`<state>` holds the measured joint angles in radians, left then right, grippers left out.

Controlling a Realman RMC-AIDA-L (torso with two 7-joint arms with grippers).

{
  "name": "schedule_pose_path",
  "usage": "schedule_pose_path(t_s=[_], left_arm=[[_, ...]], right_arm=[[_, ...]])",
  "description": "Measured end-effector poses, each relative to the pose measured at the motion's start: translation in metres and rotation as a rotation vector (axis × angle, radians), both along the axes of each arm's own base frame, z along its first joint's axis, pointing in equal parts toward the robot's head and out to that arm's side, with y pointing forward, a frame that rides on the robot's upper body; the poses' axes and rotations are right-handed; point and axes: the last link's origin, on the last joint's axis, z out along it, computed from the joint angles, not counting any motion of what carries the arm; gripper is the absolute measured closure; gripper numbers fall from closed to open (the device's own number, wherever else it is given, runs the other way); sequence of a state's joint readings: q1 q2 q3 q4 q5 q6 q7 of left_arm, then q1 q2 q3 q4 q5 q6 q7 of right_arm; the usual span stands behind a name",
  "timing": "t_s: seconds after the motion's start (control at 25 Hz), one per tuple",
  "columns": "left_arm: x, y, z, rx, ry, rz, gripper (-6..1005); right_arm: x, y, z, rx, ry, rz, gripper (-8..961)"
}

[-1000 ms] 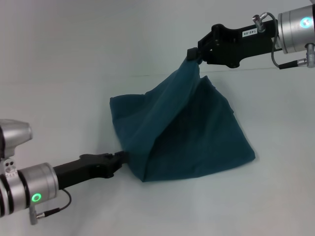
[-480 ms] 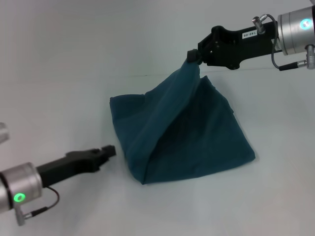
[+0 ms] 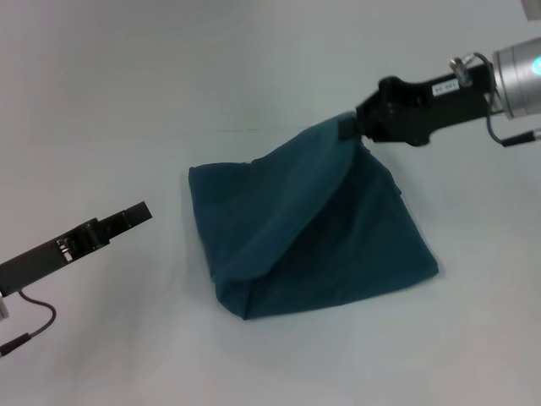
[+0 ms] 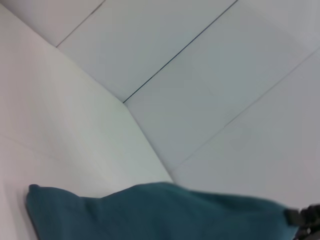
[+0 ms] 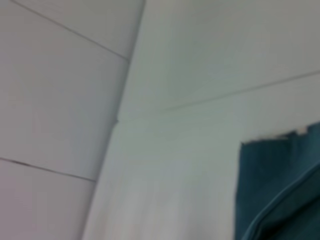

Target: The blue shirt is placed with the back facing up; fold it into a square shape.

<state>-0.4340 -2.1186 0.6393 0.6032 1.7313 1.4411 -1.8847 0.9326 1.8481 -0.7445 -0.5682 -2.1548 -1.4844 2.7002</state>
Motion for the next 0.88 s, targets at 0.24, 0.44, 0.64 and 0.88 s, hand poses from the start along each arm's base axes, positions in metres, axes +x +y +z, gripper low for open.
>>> schedule_pose_path(t_s=[0.24, 0.44, 0.64, 0.88], left_arm=[[-0.001, 0.0, 0.0, -0.001, -0.003, 0.011, 925], [-0.002, 0.0, -0.001, -0.001, -0.004, 0.014, 925], [-0.002, 0.0, -0.001, 0.002, -0.003, 0.019, 925], [-0.004, 0.002, -0.001, 0.007, 0.003, 0.03, 925]], right_arm=[[0.026, -0.01, 0.007, -0.016, -0.052, -0.037, 913], [0.046, -0.018, 0.008, -0.025, -0.094, -0.068, 913], [0.058, -0.024, 0.0, -0.038, -0.135, -0.076, 913], [0.068, -0.029, -0.011, -0.068, -0.198, -0.085, 913]])
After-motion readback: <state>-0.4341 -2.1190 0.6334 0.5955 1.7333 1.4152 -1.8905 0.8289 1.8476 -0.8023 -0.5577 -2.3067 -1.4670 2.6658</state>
